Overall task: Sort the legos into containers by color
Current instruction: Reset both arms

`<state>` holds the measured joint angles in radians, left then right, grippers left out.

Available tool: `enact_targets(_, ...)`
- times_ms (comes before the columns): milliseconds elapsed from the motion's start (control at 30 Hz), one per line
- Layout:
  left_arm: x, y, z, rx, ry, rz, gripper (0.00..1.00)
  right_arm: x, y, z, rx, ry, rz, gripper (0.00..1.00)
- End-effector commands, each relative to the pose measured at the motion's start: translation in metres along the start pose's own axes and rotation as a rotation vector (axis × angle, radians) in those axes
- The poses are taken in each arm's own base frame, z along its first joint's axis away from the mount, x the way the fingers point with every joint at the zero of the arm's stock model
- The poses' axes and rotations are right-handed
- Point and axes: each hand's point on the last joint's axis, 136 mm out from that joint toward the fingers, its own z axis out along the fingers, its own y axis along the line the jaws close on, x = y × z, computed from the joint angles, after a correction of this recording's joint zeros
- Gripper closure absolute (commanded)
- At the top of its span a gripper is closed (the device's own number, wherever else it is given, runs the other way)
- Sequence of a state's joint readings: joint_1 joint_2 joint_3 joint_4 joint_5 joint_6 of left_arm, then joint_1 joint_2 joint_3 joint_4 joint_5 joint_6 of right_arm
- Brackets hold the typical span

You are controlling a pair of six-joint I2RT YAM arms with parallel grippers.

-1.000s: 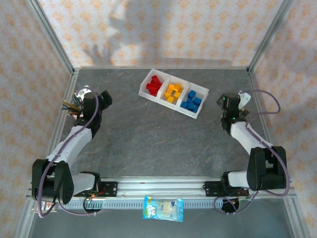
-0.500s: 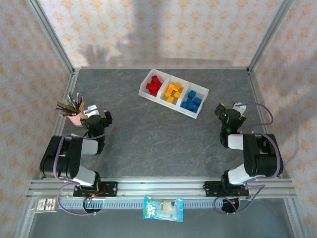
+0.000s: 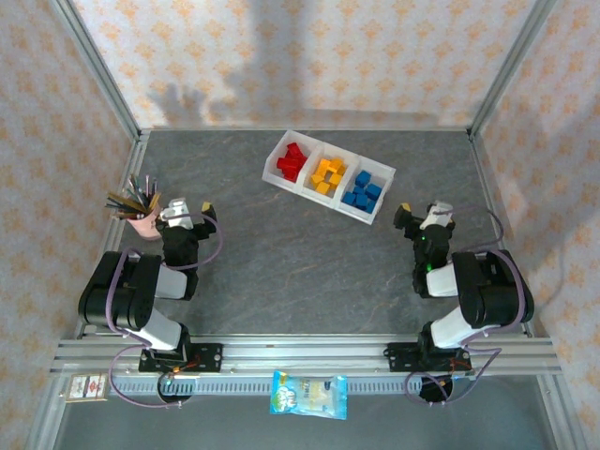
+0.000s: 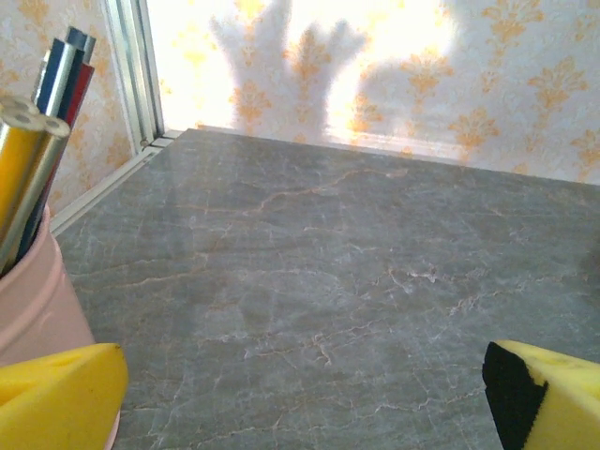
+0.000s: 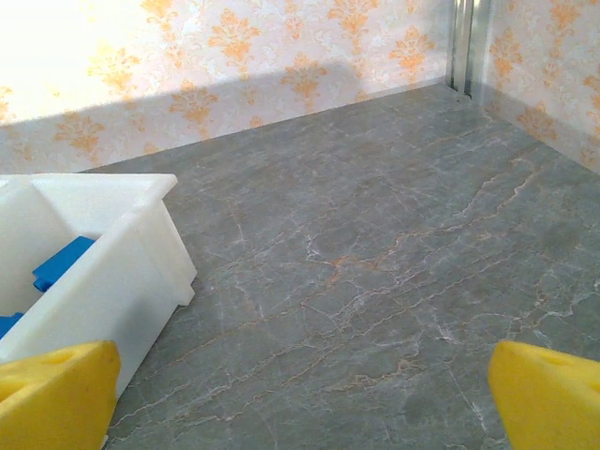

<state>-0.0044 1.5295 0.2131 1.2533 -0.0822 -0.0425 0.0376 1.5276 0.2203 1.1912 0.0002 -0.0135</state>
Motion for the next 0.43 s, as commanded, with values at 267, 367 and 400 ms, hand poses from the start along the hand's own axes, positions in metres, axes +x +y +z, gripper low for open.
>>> enact_targets(267,-0.0143,-0.0025,0.0009,0.017,-0.056,0.003,0.01,-0.0149,0.0028,0.0045,-0.004,-0.044,-0.017,0.00)
enact_targets(367,-0.0137,-0.0023,0.0008,0.016,-0.054,0.003,0.01,-0.0164,0.0025,0.0026,-0.005,-0.052,-0.014,0.00)
enact_targets(400,-0.0140,-0.0026,0.0008,0.018,-0.055,0.003,0.01,-0.0164,0.0023,0.0014,-0.005,-0.055,-0.015,0.00)
